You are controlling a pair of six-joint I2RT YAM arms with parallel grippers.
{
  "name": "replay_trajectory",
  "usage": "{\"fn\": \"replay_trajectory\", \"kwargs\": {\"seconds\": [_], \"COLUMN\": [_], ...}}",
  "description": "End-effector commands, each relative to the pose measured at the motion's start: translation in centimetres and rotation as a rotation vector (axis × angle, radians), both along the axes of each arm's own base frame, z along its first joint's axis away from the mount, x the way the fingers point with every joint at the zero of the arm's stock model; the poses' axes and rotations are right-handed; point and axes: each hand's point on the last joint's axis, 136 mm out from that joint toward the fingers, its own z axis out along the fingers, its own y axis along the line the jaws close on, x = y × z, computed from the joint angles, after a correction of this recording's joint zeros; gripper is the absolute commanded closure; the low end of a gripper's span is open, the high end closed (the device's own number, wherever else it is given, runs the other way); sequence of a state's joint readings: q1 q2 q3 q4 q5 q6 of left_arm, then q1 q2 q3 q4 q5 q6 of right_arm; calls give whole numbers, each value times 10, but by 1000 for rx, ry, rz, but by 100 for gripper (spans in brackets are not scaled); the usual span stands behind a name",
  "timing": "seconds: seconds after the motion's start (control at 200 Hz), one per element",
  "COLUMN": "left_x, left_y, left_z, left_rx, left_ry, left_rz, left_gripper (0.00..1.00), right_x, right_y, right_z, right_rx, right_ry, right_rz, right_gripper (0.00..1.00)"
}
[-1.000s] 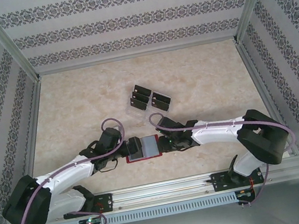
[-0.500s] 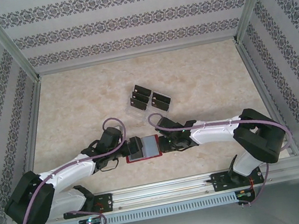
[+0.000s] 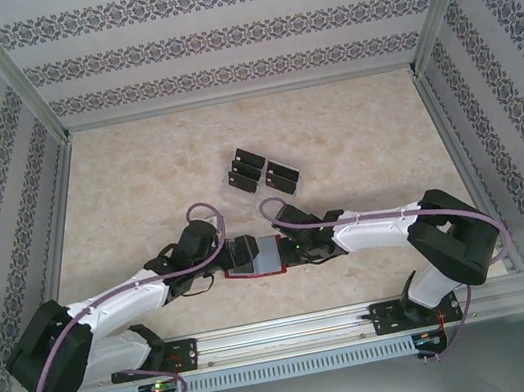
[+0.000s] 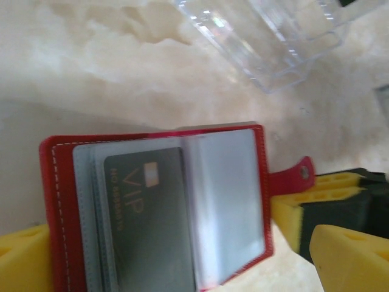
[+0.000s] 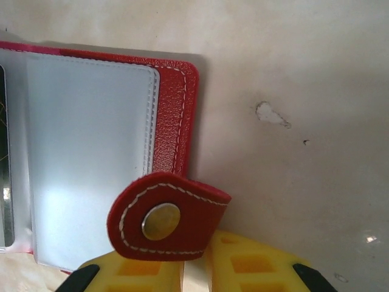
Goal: Put the credit cards into the card holder
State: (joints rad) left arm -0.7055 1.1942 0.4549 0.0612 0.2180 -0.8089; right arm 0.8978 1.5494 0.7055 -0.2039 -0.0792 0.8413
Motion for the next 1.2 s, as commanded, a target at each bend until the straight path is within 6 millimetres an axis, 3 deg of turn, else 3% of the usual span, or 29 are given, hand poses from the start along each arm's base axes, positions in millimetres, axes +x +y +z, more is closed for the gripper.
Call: {"fn": "replay_trajectory", "kwargs": {"seconds": [0.0,0.17,0.285,0.475,0.64,0.894,1.194], "left_x": [8,7,7,1,2,14,30], "left_y": [-23,-40,-59,-95,-109,-101,-71], "left_z": [44,62,61,36,19,47,74], "left_rx": [-109,-138,-144,-137,-137,-96,-43], "left_ry": [-102,-132,-133,-98,-80,-162,-204], "left_rz": [-37,-65,-95,-147,-135,-95,-20], "left_gripper": [0,0,0,0,0,0,0], "right_x": [0,14,22,22,13,1,-12], "right_y": [4,-10,-31,-72,-86,-75,-21], "right_z": [-7,35,61,74,77,71,80], "right_rx": [18,59,66,74,94,141,210], "right_ry": [17,-55,-104,-121,-119,-88,-107], "right_rz": [11,-22,-65,-158,-193,-188,-100], "right_gripper": [78,68,62,58,58,59,64]}}
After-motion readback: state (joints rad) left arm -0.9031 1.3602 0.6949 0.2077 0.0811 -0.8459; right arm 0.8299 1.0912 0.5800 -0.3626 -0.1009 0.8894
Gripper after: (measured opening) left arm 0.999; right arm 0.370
